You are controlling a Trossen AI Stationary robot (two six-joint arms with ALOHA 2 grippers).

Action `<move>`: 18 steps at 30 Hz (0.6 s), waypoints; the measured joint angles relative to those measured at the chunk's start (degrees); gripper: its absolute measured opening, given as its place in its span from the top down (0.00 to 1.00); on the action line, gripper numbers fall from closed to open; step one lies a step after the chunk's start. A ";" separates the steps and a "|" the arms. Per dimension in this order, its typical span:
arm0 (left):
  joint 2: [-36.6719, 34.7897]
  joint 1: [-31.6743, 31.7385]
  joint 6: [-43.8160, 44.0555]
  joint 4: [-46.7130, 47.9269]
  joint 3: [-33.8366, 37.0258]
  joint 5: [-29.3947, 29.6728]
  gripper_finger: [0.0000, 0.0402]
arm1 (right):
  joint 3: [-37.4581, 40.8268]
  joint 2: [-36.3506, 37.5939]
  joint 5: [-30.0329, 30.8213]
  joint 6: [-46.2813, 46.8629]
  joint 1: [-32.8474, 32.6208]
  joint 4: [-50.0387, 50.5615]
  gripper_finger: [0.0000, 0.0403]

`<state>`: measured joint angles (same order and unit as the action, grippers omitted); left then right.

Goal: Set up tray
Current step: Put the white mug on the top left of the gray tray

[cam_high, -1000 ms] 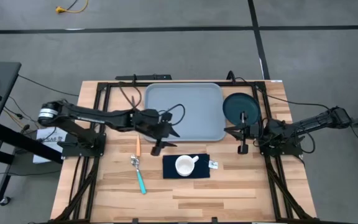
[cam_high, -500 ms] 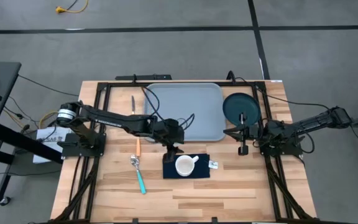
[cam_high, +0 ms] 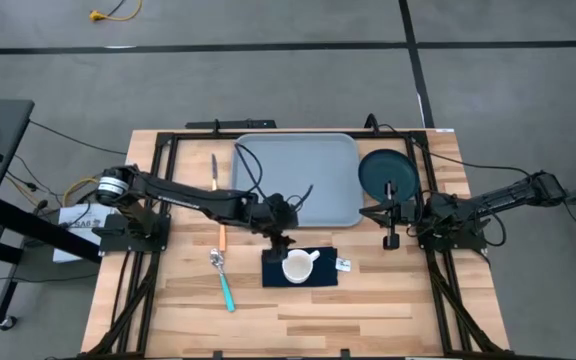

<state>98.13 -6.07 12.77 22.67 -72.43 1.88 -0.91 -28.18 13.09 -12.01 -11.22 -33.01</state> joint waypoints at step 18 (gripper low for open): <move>3.25 -1.80 -2.30 -1.60 -0.76 -5.67 0.52 | 0.00 0.07 0.04 0.00 0.00 0.13 0.97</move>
<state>101.38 -7.87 10.47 21.07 -73.19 -3.79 -0.91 -28.12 13.13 -12.01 -11.22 -32.88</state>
